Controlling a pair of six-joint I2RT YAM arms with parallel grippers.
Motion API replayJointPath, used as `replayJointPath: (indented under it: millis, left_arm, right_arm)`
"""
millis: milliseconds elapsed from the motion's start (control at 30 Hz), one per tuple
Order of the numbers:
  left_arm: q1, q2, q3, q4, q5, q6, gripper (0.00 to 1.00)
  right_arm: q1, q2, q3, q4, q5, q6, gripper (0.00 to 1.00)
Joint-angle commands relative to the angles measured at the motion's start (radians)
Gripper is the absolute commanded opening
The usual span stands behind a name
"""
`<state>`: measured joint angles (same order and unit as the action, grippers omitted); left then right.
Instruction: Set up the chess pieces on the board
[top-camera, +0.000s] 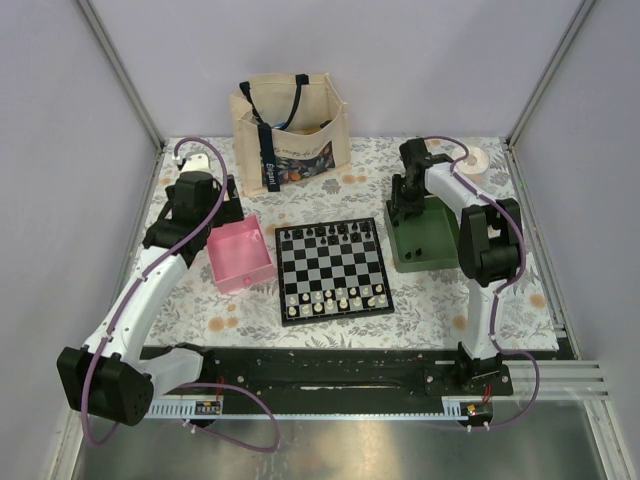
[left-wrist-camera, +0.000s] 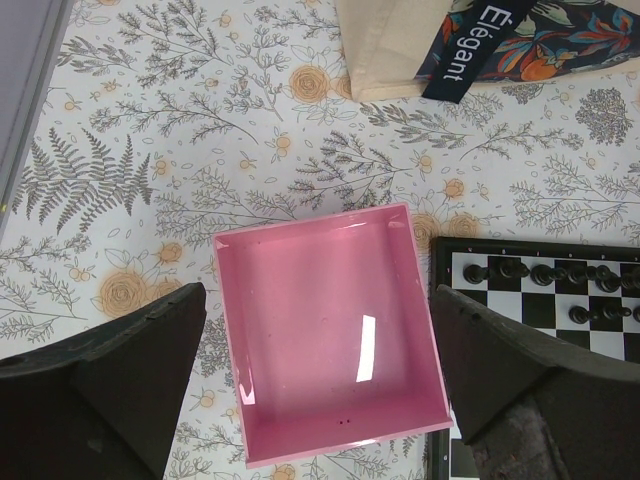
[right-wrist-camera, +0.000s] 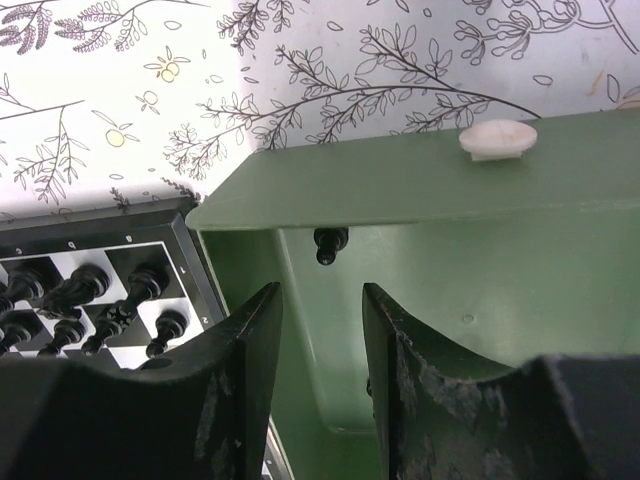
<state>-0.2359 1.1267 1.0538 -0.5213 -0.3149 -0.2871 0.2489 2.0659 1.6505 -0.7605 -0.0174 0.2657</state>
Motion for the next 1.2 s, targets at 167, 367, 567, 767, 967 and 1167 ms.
replayJointPath:
  millis: [167,367,567,767,967,1167]
  left_arm:
    - [-0.002,-0.007,0.02,0.035,-0.01,0.011,0.99]
    - [0.0,-0.001,0.02,0.034,-0.009,0.011,0.99]
    - [-0.002,-0.001,0.025,0.03,-0.004,0.012,0.99]
    - [0.0,-0.005,0.023,0.029,-0.01,0.012,0.99]
    - [0.0,-0.011,0.023,0.029,-0.007,0.011,0.99]
    - [-0.002,-0.018,0.025,0.027,-0.01,0.014,0.99]
  right_arm:
    - [0.006,0.074,0.074,-0.036,-0.007,0.0,0.45]
    - [0.004,0.102,0.12,-0.071,-0.001,-0.005,0.41]
    - [0.004,0.114,0.141,-0.088,0.011,-0.008,0.36]
    - [0.006,0.125,0.158,-0.117,0.011,-0.014,0.35]
    - [0.007,0.138,0.183,-0.145,0.011,-0.019,0.35]
    - [0.01,0.149,0.201,-0.157,0.013,-0.02,0.35]
